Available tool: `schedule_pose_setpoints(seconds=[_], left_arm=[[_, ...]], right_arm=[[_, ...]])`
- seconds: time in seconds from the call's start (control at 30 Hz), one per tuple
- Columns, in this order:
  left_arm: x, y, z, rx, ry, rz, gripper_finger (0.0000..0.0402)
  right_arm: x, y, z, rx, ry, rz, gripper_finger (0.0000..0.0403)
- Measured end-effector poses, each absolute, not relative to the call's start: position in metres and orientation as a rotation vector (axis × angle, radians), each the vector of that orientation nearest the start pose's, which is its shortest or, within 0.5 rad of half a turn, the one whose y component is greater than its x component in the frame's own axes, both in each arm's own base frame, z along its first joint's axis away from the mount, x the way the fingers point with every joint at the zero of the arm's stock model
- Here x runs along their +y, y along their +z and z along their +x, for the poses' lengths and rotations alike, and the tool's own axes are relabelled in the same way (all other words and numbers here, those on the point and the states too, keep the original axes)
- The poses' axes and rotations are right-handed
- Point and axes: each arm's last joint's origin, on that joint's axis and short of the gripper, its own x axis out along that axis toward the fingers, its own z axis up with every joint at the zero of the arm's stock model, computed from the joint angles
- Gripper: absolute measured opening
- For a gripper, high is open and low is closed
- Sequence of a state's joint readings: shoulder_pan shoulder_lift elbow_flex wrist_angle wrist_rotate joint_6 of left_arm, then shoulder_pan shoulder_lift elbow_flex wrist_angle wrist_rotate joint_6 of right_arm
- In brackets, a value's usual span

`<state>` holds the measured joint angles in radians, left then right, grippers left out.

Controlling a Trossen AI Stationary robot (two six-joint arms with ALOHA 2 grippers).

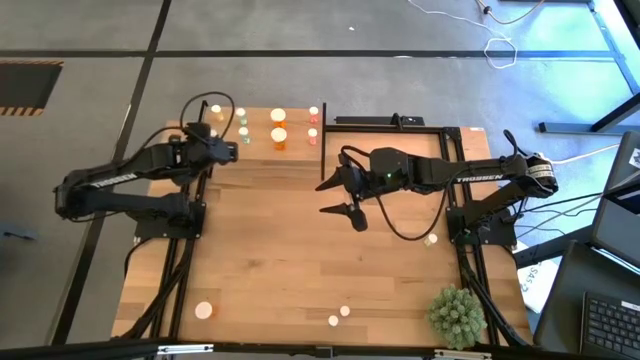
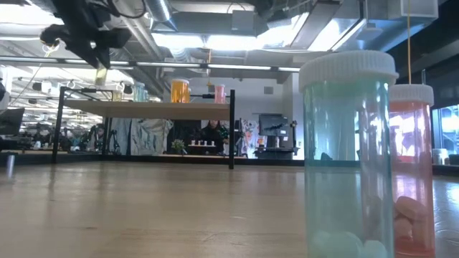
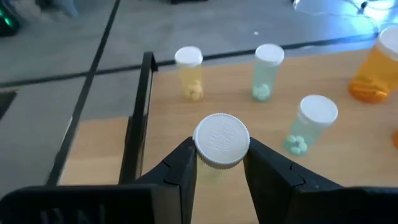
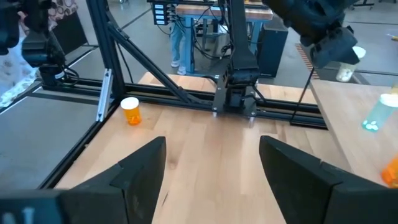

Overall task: Pick and place medicine bottles onto shelf by color
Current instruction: Put the left small yellow pill on the shelf aligned with the yellow pill on the shelf

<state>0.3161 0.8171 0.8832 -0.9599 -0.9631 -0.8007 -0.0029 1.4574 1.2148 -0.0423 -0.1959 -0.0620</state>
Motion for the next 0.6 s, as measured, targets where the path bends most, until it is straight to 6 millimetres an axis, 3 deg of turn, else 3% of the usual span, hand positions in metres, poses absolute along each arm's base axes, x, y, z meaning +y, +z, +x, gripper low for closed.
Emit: schedule_pose_setpoints(seconds=[0.37,0.6], left_arm=[[0.080,0.278,0.122,0.340,1.552,-0.329,0.0112],[0.091,0.276,0.120,0.304,1.569,-0.393,0.0112]], right_arm=[[0.004,0.338,0.335,0.280,0.171,-0.037,0.0261],[0.004,0.338,0.335,0.281,0.171,-0.036,0.0261]])
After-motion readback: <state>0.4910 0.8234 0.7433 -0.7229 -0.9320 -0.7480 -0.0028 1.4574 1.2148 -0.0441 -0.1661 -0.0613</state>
